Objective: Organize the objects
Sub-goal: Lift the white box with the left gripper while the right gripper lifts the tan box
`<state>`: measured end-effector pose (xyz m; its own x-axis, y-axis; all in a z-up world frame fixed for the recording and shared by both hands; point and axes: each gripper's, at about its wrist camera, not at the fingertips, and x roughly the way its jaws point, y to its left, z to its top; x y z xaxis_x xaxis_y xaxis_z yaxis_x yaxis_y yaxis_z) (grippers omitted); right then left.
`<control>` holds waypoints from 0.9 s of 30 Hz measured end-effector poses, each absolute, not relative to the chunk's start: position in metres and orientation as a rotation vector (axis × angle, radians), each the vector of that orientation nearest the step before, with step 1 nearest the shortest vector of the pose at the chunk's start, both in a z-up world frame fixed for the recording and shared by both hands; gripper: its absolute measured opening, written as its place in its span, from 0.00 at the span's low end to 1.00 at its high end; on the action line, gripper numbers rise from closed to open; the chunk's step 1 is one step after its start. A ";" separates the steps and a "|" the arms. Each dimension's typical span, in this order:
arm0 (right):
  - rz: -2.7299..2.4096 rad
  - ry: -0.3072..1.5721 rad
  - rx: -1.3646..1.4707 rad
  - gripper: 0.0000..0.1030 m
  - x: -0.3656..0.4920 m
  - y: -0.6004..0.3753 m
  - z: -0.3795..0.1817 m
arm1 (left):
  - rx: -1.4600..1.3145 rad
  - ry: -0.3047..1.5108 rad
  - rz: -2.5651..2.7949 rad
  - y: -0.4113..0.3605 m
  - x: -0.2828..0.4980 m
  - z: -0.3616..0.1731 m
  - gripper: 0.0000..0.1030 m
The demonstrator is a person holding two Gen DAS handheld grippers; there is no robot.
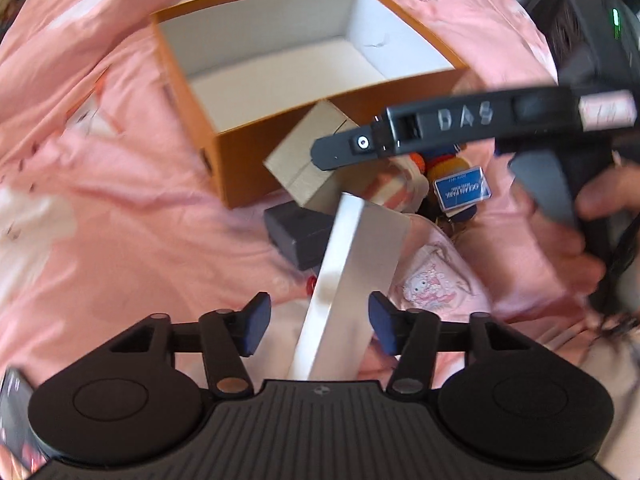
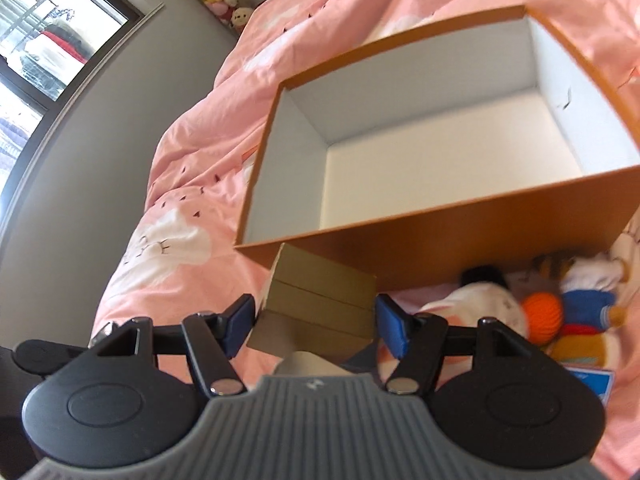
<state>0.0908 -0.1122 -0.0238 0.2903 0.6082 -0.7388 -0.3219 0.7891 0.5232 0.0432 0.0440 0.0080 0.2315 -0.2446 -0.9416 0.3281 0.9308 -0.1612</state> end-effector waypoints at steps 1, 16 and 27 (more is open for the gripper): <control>0.636 1.121 0.306 0.65 0.092 -0.115 -0.025 | 0.095 1.280 -0.401 0.041 0.045 0.001 0.65; 0.645 1.167 0.343 0.64 0.094 -0.117 -0.038 | -0.150 1.314 -0.446 0.059 0.059 -0.045 0.45; 0.622 1.142 0.341 0.64 0.090 -0.130 -0.028 | -0.123 1.369 -0.449 0.048 0.056 -0.026 0.32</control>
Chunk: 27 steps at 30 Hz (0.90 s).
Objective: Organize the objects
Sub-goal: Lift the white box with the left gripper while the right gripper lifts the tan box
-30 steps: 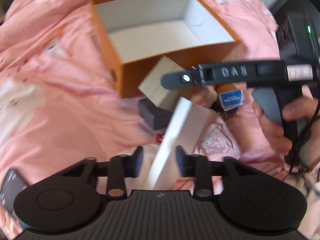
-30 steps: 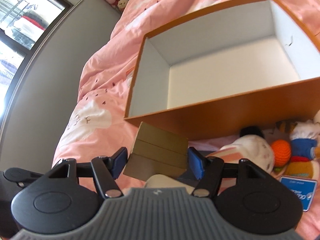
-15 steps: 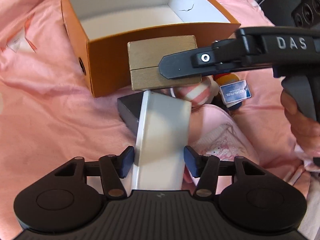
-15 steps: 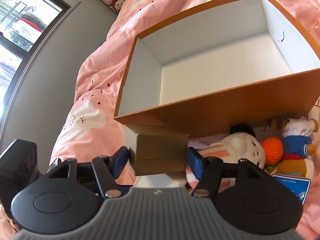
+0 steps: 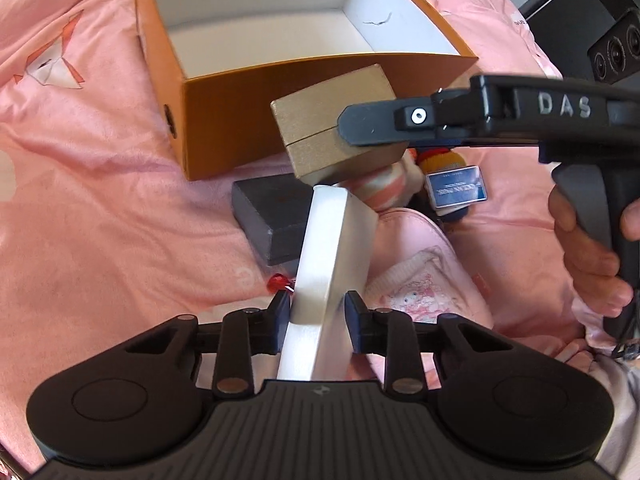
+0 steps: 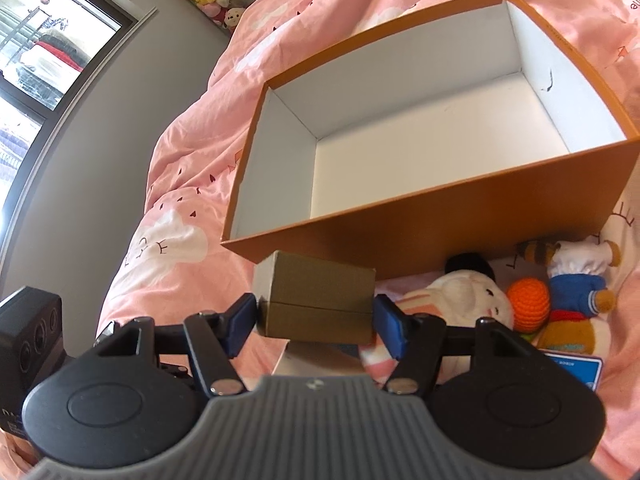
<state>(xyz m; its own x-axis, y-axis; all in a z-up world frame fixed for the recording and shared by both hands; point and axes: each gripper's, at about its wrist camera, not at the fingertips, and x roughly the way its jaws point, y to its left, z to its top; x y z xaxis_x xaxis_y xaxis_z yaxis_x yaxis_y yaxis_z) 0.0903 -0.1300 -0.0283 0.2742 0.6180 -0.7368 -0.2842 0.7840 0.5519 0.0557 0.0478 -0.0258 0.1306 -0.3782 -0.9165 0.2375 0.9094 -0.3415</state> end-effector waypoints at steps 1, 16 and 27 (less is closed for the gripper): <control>0.621 1.141 0.337 0.64 0.089 -0.131 -0.028 | -0.120 1.376 -0.452 0.045 0.055 -0.025 0.32; 0.609 1.123 0.360 0.63 0.084 -0.147 -0.028 | 0.045 1.402 -0.434 0.012 0.049 -0.039 0.35; 0.607 1.078 0.363 0.63 0.082 -0.154 -0.017 | 0.059 1.355 -0.374 0.014 0.048 -0.019 0.31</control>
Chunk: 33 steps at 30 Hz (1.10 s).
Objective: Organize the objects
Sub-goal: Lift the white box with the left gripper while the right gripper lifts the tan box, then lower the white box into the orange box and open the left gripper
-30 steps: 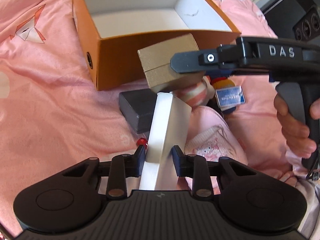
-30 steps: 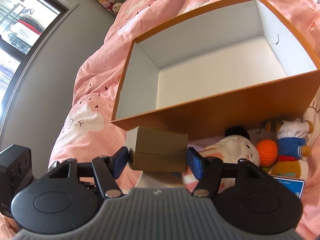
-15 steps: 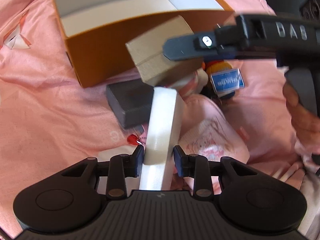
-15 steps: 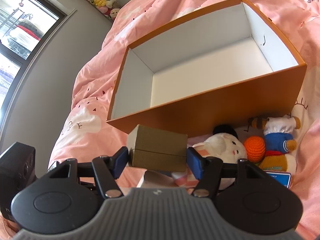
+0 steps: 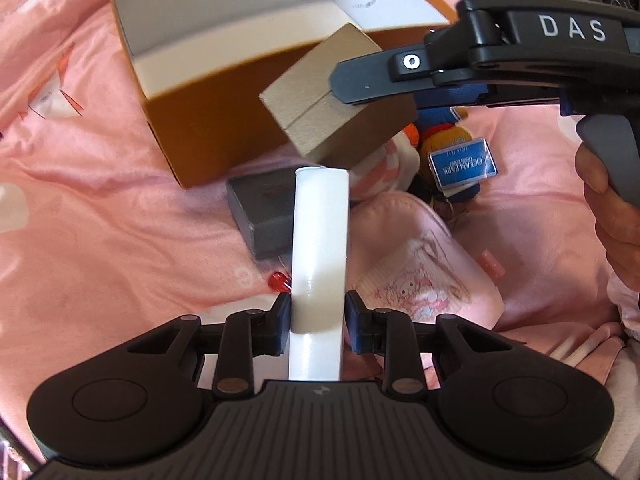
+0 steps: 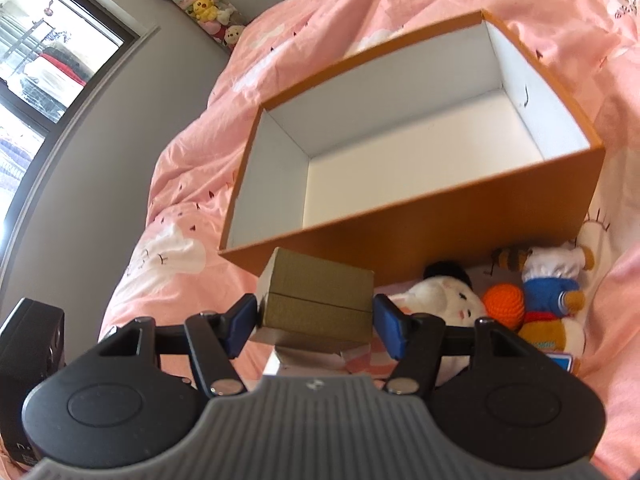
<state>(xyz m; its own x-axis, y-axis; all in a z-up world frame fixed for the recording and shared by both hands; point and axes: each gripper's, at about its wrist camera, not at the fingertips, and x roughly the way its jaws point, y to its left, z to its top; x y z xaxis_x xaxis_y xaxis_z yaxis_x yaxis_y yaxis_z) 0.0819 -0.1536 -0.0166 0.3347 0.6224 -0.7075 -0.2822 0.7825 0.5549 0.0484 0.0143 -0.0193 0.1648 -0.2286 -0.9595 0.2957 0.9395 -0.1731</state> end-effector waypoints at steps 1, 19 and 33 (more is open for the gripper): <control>0.607 1.068 0.365 0.63 0.082 -0.155 -0.014 | 0.061 1.344 -0.367 0.016 0.049 -0.016 0.31; 0.594 0.854 0.313 0.63 0.109 -0.180 0.063 | -0.052 1.154 -0.351 0.033 0.119 0.082 0.31; 0.468 0.850 0.258 0.63 0.179 -0.180 0.044 | -0.157 1.294 -0.259 0.037 0.255 0.012 0.31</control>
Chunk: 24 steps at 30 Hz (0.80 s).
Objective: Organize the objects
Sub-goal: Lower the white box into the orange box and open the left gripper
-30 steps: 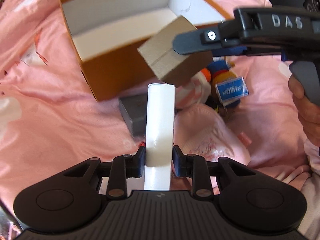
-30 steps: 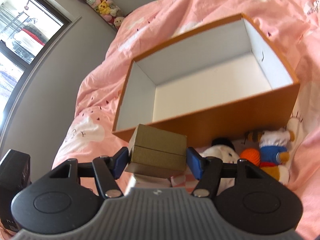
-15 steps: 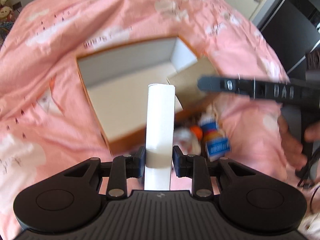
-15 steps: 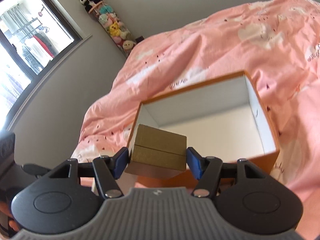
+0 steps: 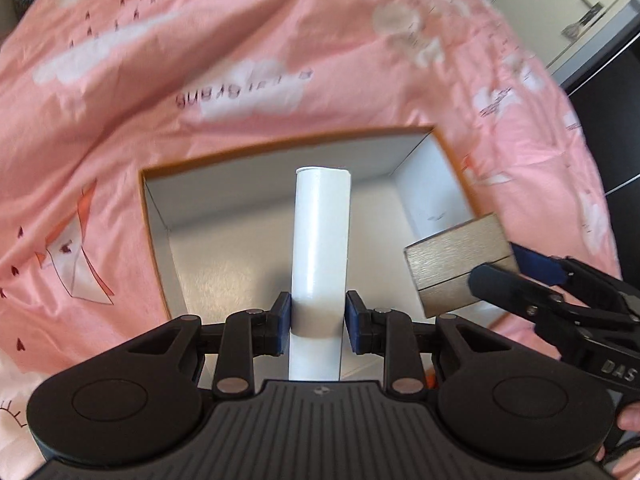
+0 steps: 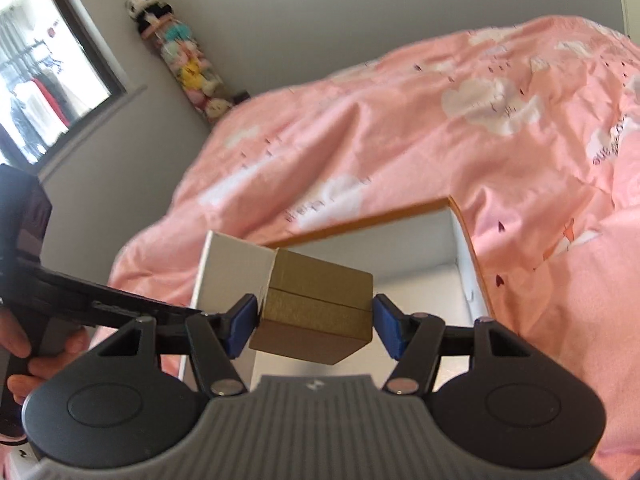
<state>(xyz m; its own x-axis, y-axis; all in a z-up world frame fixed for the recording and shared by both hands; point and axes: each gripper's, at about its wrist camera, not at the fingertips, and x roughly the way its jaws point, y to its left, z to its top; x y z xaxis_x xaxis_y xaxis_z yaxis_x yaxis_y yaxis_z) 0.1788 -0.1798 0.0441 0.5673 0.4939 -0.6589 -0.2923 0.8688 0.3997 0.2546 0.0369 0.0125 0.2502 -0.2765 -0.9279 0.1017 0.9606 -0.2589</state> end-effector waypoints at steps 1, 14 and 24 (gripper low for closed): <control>0.462 0.867 0.255 0.63 0.184 -0.178 0.037 | -0.149 1.323 -0.256 0.036 0.259 0.001 0.31; 0.424 1.009 0.249 0.63 0.221 -0.161 -0.033 | -0.175 1.416 -0.239 0.036 0.264 -0.075 0.30; 0.410 1.065 0.248 0.63 0.228 -0.158 -0.056 | -0.151 1.403 -0.209 0.038 0.254 -0.080 0.32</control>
